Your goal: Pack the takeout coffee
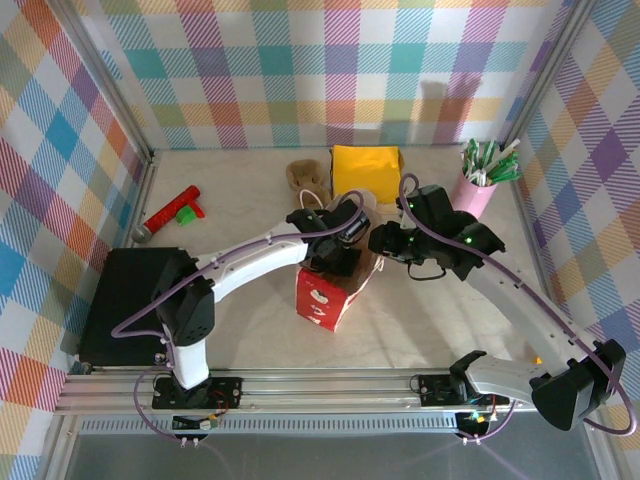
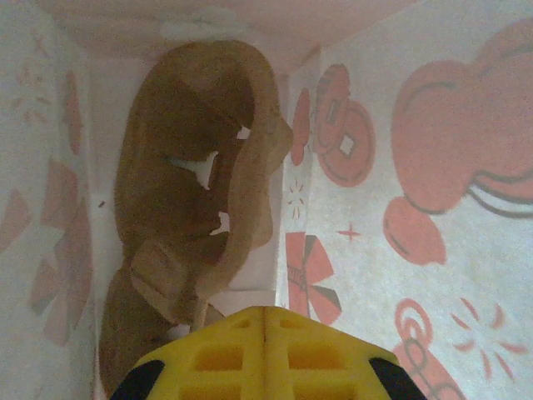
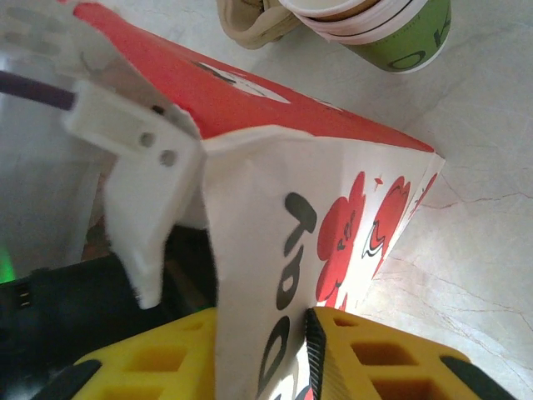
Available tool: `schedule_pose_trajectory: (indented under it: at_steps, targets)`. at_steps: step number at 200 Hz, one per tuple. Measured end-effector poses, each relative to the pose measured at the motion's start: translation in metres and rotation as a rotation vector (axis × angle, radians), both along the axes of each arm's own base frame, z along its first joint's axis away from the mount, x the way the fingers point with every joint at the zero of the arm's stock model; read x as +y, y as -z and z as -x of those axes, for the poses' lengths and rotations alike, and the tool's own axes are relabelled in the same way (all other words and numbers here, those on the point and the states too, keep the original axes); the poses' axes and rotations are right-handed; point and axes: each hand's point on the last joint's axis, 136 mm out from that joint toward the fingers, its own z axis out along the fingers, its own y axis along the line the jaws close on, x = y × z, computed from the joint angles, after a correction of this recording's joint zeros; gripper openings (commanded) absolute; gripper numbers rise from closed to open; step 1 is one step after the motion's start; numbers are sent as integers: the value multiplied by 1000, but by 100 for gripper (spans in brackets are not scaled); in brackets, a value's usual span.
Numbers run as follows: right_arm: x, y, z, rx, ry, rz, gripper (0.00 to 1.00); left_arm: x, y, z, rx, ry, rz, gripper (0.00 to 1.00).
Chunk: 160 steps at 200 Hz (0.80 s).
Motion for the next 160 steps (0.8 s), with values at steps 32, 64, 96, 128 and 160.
schedule_pose_trajectory:
  at_steps: [32,64,96,128,160]
  targets:
    - [0,0,0,-1,0,-1,30,-3,17,0,26,4,-14,1]
    - [0,0,0,-1,0,-1,30,-4,29,0,46,4,-21,0]
    - [0,0,0,-1,0,-1,29,-4,32,-2,45,1,-13,0]
    - [0,-1,1,-3,0,-2,29,-5,34,-4,44,-1,-4,0]
    - [-1,-4,2,-11,0,-7,28,-7,37,-5,44,0,3,0]
